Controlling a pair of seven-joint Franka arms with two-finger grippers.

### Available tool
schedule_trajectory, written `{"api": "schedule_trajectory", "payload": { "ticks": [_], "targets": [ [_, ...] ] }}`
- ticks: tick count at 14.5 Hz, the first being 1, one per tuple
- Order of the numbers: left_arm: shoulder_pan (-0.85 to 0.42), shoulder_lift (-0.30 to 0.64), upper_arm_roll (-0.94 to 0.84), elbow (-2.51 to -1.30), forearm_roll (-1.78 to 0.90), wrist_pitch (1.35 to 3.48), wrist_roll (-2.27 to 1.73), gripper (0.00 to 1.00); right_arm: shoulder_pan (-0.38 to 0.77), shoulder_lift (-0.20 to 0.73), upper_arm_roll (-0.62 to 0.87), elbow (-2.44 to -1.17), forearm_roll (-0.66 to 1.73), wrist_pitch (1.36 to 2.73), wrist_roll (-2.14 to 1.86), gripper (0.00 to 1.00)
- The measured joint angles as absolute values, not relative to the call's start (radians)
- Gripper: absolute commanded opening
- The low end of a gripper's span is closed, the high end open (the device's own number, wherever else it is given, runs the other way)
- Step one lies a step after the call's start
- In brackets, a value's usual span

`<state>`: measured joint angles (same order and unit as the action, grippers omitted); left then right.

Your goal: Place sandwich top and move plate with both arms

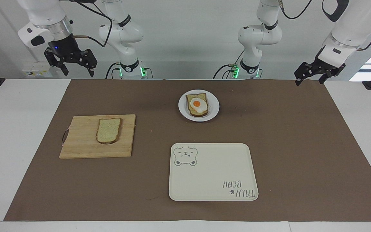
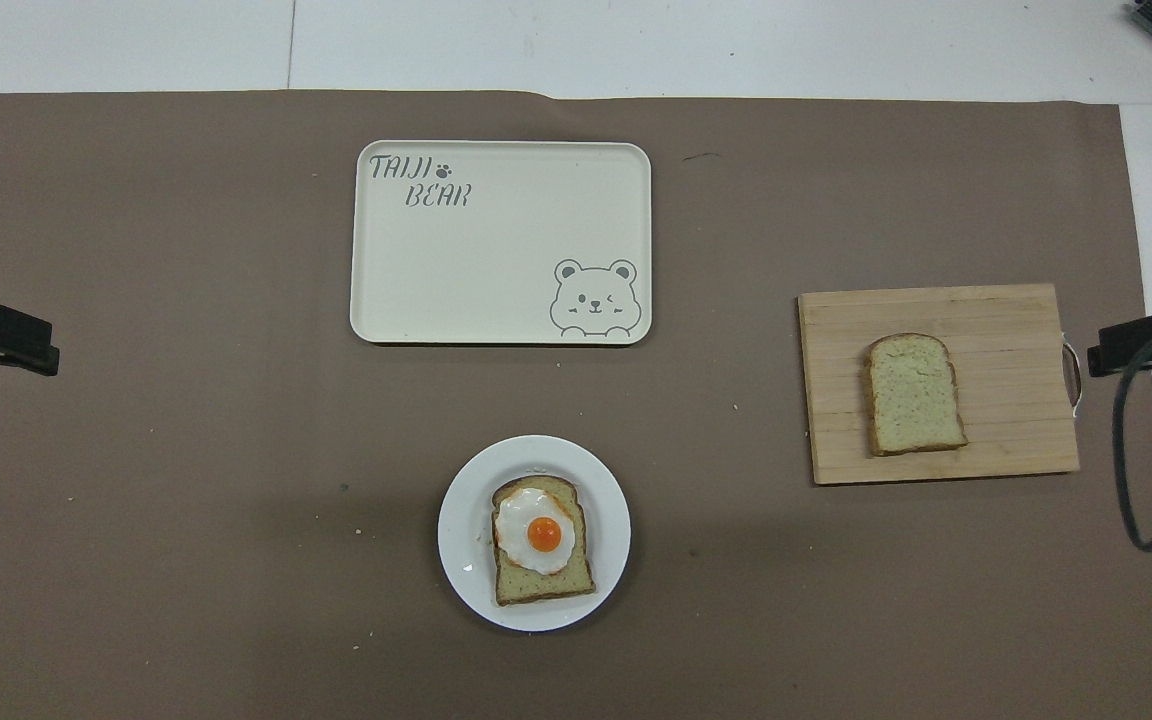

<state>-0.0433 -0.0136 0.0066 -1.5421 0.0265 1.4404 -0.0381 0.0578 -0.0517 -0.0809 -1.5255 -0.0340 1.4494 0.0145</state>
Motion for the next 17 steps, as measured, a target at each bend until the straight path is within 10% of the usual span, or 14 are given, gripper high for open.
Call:
{"api": "schedule_trajectory", "payload": {
  "ticks": [17],
  "targets": [
    [-0.043, -0.014, 0.007, -1.542, 0.026, 1.44, -0.038, 1.0, 0.004, -0.05, -0.084, -1.735, -0.033, 1.669, -0.133, 1.0]
  ]
}}
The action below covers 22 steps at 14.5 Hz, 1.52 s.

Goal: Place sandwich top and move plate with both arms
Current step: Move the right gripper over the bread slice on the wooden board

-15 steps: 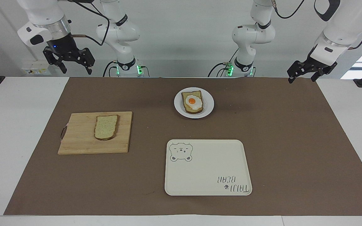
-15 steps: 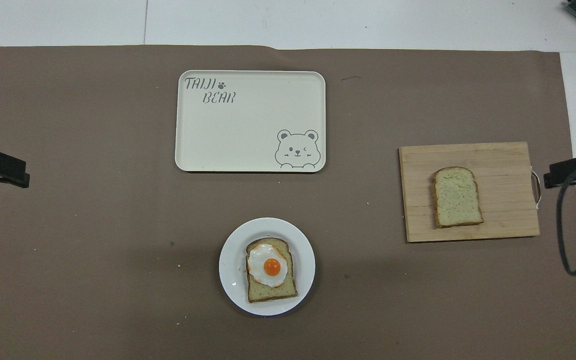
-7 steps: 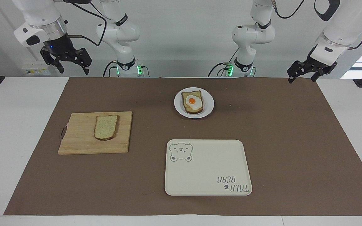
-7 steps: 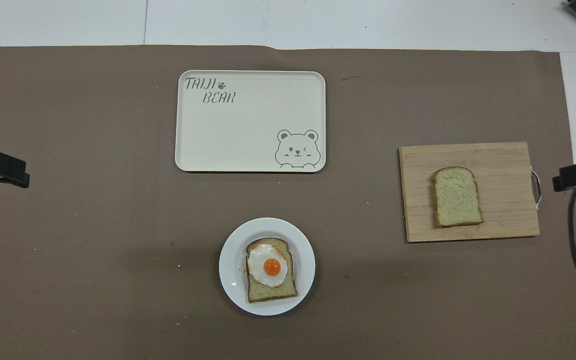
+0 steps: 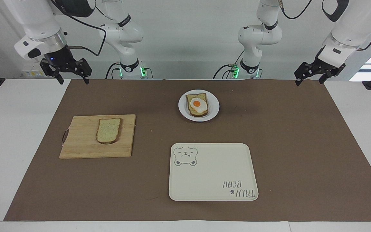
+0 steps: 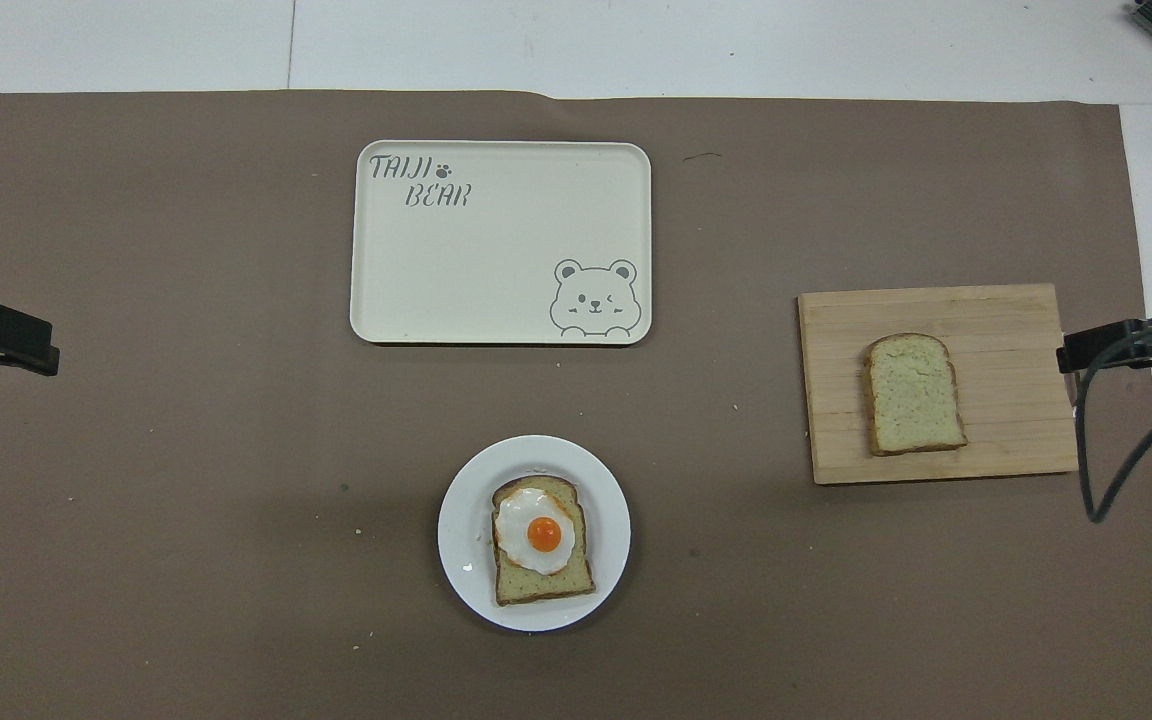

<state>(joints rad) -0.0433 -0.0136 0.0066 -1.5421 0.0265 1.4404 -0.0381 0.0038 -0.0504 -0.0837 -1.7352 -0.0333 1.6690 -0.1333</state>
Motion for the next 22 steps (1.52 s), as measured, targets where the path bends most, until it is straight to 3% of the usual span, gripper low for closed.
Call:
{"api": "schedule_trajectory", "payload": {
  "ticks": [15, 22],
  "targets": [
    [-0.043, -0.014, 0.007, -1.542, 0.026, 1.44, -0.038, 1.0, -0.051, 0.224, -0.084, -1.874, 0.139, 2.079, -0.485, 1.0],
    [-0.043, -0.014, 0.007, -1.542, 0.026, 1.44, -0.038, 1.0, -0.08, 0.296, -0.085, -1.907, 0.19, 2.132, -0.688, 1.0]
  ]
}}
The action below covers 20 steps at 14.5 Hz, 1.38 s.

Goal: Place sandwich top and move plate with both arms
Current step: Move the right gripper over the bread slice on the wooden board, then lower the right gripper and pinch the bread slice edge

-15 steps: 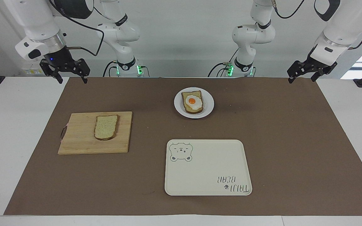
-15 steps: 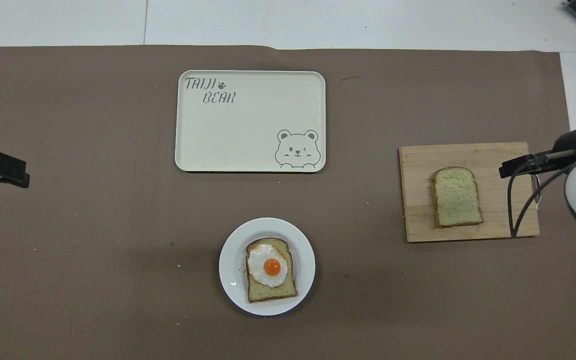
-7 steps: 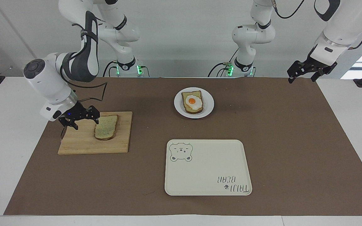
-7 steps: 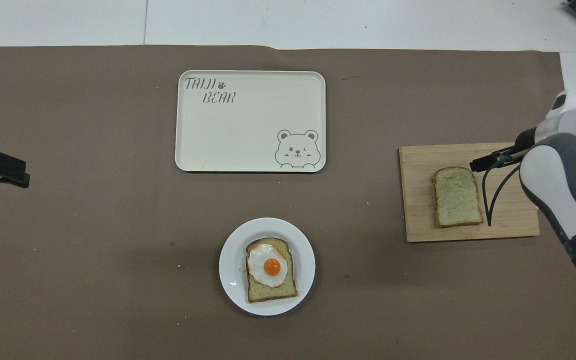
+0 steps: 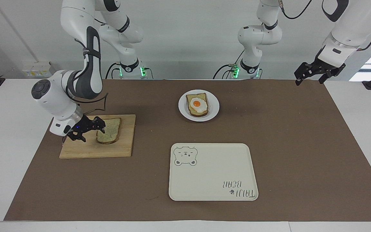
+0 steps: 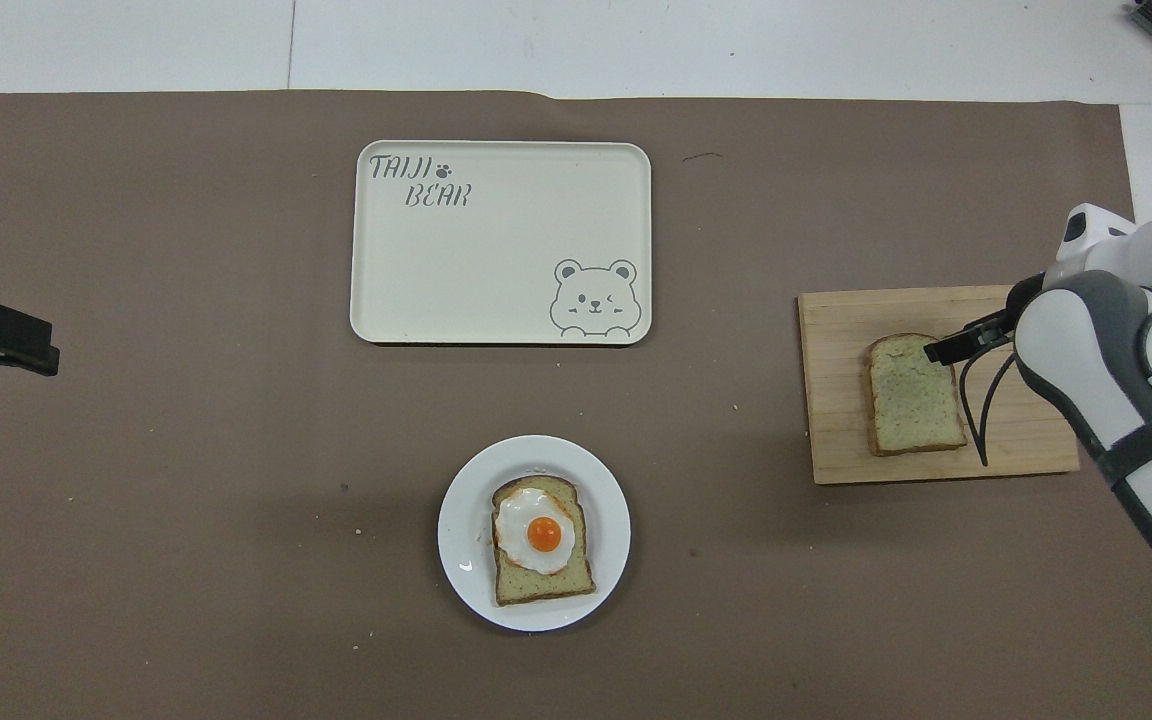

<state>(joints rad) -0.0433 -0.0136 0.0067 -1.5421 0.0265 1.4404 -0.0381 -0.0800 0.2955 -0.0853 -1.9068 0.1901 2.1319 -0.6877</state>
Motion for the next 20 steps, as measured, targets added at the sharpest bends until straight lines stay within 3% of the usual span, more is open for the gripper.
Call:
{"api": "schedule_trajectory", "payload": {
  "ticks": [12, 15, 17, 20],
  "targets": [
    [-0.043, -0.014, 0.007, -1.542, 0.026, 1.44, -0.038, 1.0, -0.105, 0.301, -0.084, -1.978, 0.25, 2.166, -0.6, 1.0],
    [-0.043, -0.014, 0.007, -1.542, 0.026, 1.44, -0.038, 1.0, -0.101, 0.3, -0.082, -1.98, 0.25, 2.166, -0.575, 0.95],
    [-0.043, -0.014, 0.007, -1.542, 0.026, 1.44, -0.038, 1.0, -0.099, 0.3, -0.08, -1.98, 0.25, 2.166, -0.566, 0.89],
    [-0.043, -0.014, 0.007, -1.542, 0.026, 1.44, -0.038, 1.0, -0.098, 0.3, -0.079, -1.98, 0.251, 2.166, -0.561, 0.65]
  ]
}}
